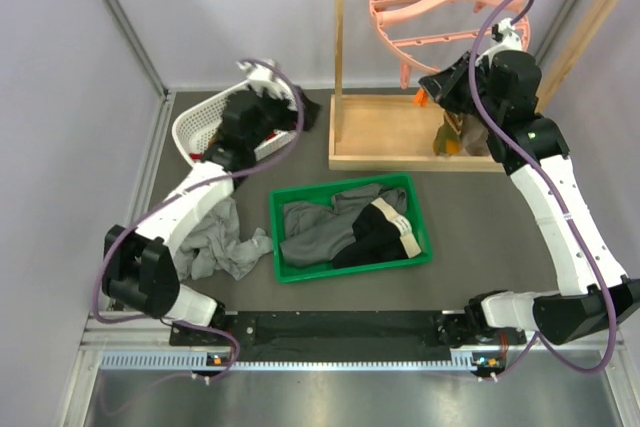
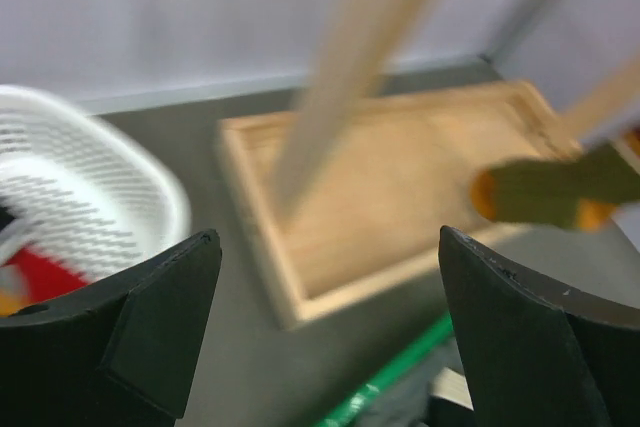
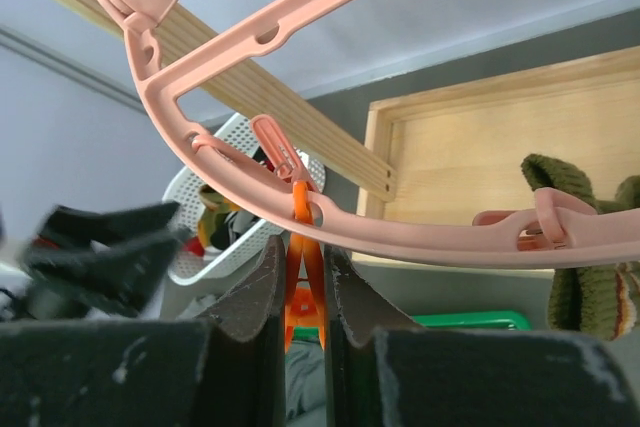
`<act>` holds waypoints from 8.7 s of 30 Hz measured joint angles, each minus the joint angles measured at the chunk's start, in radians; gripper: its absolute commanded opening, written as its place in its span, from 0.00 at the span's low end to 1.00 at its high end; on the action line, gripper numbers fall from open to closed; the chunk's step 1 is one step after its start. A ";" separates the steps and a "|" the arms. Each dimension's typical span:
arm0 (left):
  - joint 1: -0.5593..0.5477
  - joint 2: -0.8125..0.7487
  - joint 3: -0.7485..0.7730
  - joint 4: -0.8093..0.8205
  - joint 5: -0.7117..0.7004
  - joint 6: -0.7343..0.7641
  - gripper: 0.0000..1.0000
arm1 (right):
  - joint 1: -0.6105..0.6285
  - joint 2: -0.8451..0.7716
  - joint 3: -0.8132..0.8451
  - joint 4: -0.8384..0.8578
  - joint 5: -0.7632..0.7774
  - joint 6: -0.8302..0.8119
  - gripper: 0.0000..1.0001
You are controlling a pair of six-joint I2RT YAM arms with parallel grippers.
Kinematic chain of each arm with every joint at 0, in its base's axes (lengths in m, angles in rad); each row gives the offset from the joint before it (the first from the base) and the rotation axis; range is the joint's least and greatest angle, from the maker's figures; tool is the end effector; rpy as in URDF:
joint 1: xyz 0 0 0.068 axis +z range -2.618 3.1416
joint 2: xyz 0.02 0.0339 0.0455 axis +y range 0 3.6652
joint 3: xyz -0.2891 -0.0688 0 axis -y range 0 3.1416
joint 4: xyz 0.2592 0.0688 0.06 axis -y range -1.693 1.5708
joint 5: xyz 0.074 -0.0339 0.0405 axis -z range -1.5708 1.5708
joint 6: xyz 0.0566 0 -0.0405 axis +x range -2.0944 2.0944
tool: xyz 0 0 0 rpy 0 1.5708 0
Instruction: Remove the socks clipped to the hanger
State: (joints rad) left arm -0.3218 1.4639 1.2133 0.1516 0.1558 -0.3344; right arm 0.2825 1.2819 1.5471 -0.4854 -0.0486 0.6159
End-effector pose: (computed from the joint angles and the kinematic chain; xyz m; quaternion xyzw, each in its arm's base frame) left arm 0.3619 -0.1299 0.3820 0.0476 0.7393 -0.2703 0.6149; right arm 0.2868 0.0861 0.4879 0.1145 0.7720 0.2885 0.5547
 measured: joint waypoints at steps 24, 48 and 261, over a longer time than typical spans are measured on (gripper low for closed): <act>-0.644 0.479 0.098 0.573 -0.262 0.069 0.96 | 0.000 -0.040 -0.050 0.106 -0.095 0.156 0.03; -0.642 0.564 0.204 0.493 -0.303 0.129 0.00 | 0.000 -0.117 -0.079 0.057 -0.047 0.094 0.62; -0.531 0.219 -0.158 0.584 0.188 0.032 0.00 | 0.038 -0.204 -0.003 -0.102 0.140 -0.105 0.71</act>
State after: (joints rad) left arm -0.8528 1.6829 1.0557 0.7353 0.3435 -0.3019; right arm 0.3206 1.0782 1.5436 -0.5873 0.0910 0.5110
